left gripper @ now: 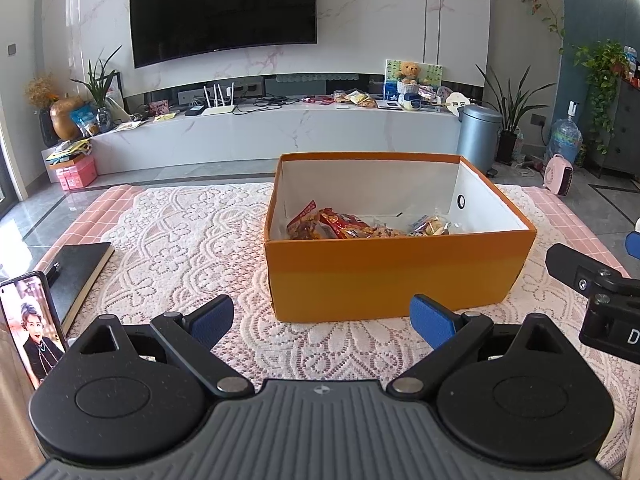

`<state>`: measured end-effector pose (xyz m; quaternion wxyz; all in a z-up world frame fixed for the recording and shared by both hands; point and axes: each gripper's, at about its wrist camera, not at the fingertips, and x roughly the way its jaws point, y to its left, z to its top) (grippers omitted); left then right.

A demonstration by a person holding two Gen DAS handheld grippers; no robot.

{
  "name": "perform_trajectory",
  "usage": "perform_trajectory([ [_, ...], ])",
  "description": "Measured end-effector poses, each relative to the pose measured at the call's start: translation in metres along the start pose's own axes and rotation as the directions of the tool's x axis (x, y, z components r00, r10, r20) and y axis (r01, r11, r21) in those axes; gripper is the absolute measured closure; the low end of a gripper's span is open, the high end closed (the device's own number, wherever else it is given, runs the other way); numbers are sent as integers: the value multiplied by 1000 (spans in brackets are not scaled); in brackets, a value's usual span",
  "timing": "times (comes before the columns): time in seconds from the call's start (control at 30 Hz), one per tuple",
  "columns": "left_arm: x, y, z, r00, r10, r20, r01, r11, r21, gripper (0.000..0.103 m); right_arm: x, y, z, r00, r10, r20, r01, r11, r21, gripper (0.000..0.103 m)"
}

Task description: Organize snacks

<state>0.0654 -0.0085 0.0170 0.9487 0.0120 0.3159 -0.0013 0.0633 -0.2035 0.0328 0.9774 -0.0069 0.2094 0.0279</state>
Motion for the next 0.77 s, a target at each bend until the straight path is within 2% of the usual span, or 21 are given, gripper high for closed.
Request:
perform_trajectory([
  [0.77,-3,2,2,1000,-3,5,3,1000,-2,0,-2,1,-1,1000,1,-1,-1,1000,-5,4],
])
